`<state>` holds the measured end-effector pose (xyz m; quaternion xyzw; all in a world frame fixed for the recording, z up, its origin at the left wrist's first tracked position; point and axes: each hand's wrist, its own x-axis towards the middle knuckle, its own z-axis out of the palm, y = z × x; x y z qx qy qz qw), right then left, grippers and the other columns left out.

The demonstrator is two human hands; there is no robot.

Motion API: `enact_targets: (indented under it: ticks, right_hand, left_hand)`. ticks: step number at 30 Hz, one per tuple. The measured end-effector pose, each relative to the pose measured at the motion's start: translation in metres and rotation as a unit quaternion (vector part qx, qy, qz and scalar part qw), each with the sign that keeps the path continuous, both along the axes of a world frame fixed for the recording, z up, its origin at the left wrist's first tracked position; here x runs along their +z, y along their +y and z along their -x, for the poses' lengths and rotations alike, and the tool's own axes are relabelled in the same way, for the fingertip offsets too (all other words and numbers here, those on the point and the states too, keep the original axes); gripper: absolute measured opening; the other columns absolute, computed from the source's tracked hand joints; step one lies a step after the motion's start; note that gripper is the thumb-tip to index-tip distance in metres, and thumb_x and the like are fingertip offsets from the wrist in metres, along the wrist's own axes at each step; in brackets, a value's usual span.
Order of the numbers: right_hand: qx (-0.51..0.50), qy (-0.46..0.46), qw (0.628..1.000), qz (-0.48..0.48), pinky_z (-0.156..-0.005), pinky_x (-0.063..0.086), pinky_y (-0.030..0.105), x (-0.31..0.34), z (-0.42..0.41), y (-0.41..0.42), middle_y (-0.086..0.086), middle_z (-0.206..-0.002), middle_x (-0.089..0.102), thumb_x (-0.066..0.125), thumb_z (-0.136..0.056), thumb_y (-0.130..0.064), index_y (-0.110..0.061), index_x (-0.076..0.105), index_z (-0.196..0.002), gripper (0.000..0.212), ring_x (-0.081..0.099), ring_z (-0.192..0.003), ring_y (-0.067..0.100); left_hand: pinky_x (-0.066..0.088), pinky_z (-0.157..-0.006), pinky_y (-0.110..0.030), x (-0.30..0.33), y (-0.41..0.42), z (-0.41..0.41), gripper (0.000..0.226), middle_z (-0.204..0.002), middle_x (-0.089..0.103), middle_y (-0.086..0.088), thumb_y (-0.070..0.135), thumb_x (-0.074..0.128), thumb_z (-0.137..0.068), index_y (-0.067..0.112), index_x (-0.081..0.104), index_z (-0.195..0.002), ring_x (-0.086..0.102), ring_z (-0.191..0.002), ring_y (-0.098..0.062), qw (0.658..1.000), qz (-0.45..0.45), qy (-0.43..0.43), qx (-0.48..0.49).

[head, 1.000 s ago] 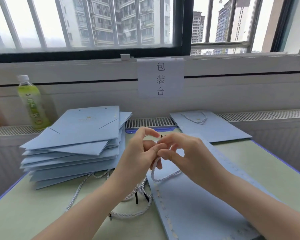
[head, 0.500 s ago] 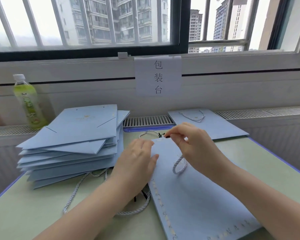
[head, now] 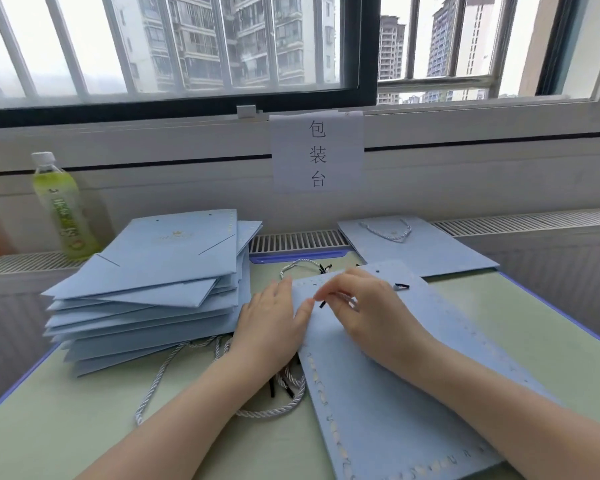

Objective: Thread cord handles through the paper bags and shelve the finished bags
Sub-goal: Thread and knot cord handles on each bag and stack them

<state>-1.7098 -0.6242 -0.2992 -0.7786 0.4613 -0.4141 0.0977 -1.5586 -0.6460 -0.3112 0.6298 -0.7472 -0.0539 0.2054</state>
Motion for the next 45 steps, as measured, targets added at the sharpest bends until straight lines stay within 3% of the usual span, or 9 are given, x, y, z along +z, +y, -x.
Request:
enact_targets:
  ticks: [3, 7, 12, 15, 18, 27, 32, 38, 45]
  right_hand:
    - [0.019, 0.028, 0.998, -0.055, -0.076, 0.041, 0.018, -0.002, -0.003, 0.001, 0.001, -0.089, 0.063, 0.052, -0.091, -0.005, -0.015, 0.07, -0.091, 0.021, 0.055, -0.082, 0.01]
    - [0.042, 0.023, 0.989, -0.138, -0.079, 0.046, 0.018, 0.008, -0.001, 0.002, -0.009, -0.086, 0.067, 0.053, -0.091, -0.007, -0.017, 0.071, -0.09, 0.021, 0.061, -0.085, 0.007]
    - [0.068, 0.05, 0.975, -0.207, -0.067, 0.04, 0.005, 0.027, 0.011, 0.006, -0.017, -0.074, 0.063, 0.057, -0.089, -0.008, -0.021, 0.071, -0.09, 0.019, 0.055, -0.068, -0.007]
    - [0.086, 0.003, 0.964, -0.251, -0.07, 0.045, 0.015, 0.036, 0.021, 0.006, -0.011, -0.072, 0.066, 0.059, -0.089, -0.007, -0.02, 0.072, -0.087, 0.019, 0.057, -0.069, 0.002]
    - [0.111, -0.039, 0.953, -0.28, -0.067, 0.047, 0.015, 0.035, 0.024, 0.005, -0.007, -0.071, 0.066, 0.058, -0.089, -0.004, -0.017, 0.072, -0.085, 0.02, 0.059, -0.065, 0.004]
    - [-0.006, 0.058, 0.998, 0.017, -0.072, 0.038, 0.016, -0.001, 0.01, -0.013, -0.001, -0.087, 0.061, 0.057, -0.089, -0.002, -0.008, 0.07, -0.092, 0.016, 0.052, -0.08, 0.01]
    - [0.026, 0.068, 0.996, 0.048, -0.07, 0.044, 0.029, -0.004, 0.003, -0.012, 0.006, -0.085, 0.062, 0.056, -0.086, -0.007, -0.012, 0.071, -0.09, 0.016, 0.056, -0.078, 0.019]
    - [0.044, 0.019, 0.997, 0.062, -0.07, 0.042, 0.012, 0.002, -0.001, -0.007, -0.003, -0.086, 0.067, 0.061, -0.087, -0.007, -0.011, 0.069, -0.094, 0.012, 0.057, -0.079, 0.004]
    - [0.056, -0.032, 0.998, 0.024, -0.064, 0.037, 0.006, 0.005, -0.003, 0.0, -0.021, -0.071, 0.055, 0.063, -0.087, -0.004, -0.011, 0.068, -0.093, 0.01, 0.054, -0.069, -0.01]
  left_hand:
    - [0.026, -0.109, -0.031, -0.002, -0.004, -0.002, 0.064, -0.148, 0.034, -0.002, 0.047, 0.047, -0.094, 0.018, 0.026, -0.147, 0.03, -0.136, -0.019, 0.995, 0.019, 0.099, -0.017]
    - [0.031, -0.105, -0.027, 0.002, -0.004, -0.005, 0.061, -0.125, 0.041, 0.0, 0.018, 0.068, -0.084, 0.019, 0.04, -0.138, 0.04, -0.125, -0.018, 0.968, 0.071, 0.235, -0.051]
    - [0.032, -0.094, -0.02, 0.006, 0.002, 0.001, 0.043, -0.11, 0.043, 0.003, 0.014, 0.064, -0.088, 0.018, 0.051, -0.129, 0.043, -0.111, -0.013, 0.96, 0.126, 0.246, -0.048]
    - [0.034, -0.068, -0.024, 0.009, 0.003, 0.002, 0.012, -0.079, 0.05, 0.009, 0.022, 0.056, -0.094, 0.016, 0.066, -0.097, 0.047, -0.077, -0.01, 0.961, 0.119, 0.248, -0.043]
    - [0.027, -0.057, -0.029, 0.008, 0.007, 0.004, 0.028, -0.06, 0.041, 0.01, 0.026, 0.051, -0.096, 0.013, 0.061, -0.074, 0.04, -0.067, -0.016, 0.979, 0.062, 0.187, -0.049]
    - [0.033, -0.08, -0.018, 0.003, 0.011, 0.006, 0.015, -0.093, 0.051, 0.006, 0.024, 0.057, -0.093, 0.014, 0.068, -0.098, 0.048, -0.095, -0.01, 0.979, 0.067, 0.18, -0.065]
    - [0.035, -0.066, -0.013, 0.004, 0.009, 0.005, 0.01, -0.085, 0.058, 0.003, 0.016, 0.059, -0.089, 0.011, 0.067, -0.092, 0.05, -0.081, -0.01, 0.968, 0.05, 0.232, -0.085]
    - [0.039, -0.068, -0.024, 0.011, 0.01, 0.002, 0.009, -0.08, 0.058, -0.003, 0.018, 0.063, -0.087, 0.011, 0.058, -0.084, 0.052, -0.073, -0.013, 0.905, -0.078, 0.409, -0.092]
    - [0.035, -0.066, -0.03, 0.015, 0.011, -0.003, 0.03, -0.07, 0.053, -0.009, 0.02, 0.051, -0.096, 0.0, 0.062, -0.077, 0.046, -0.066, -0.02, 0.891, -0.115, 0.43, -0.088]
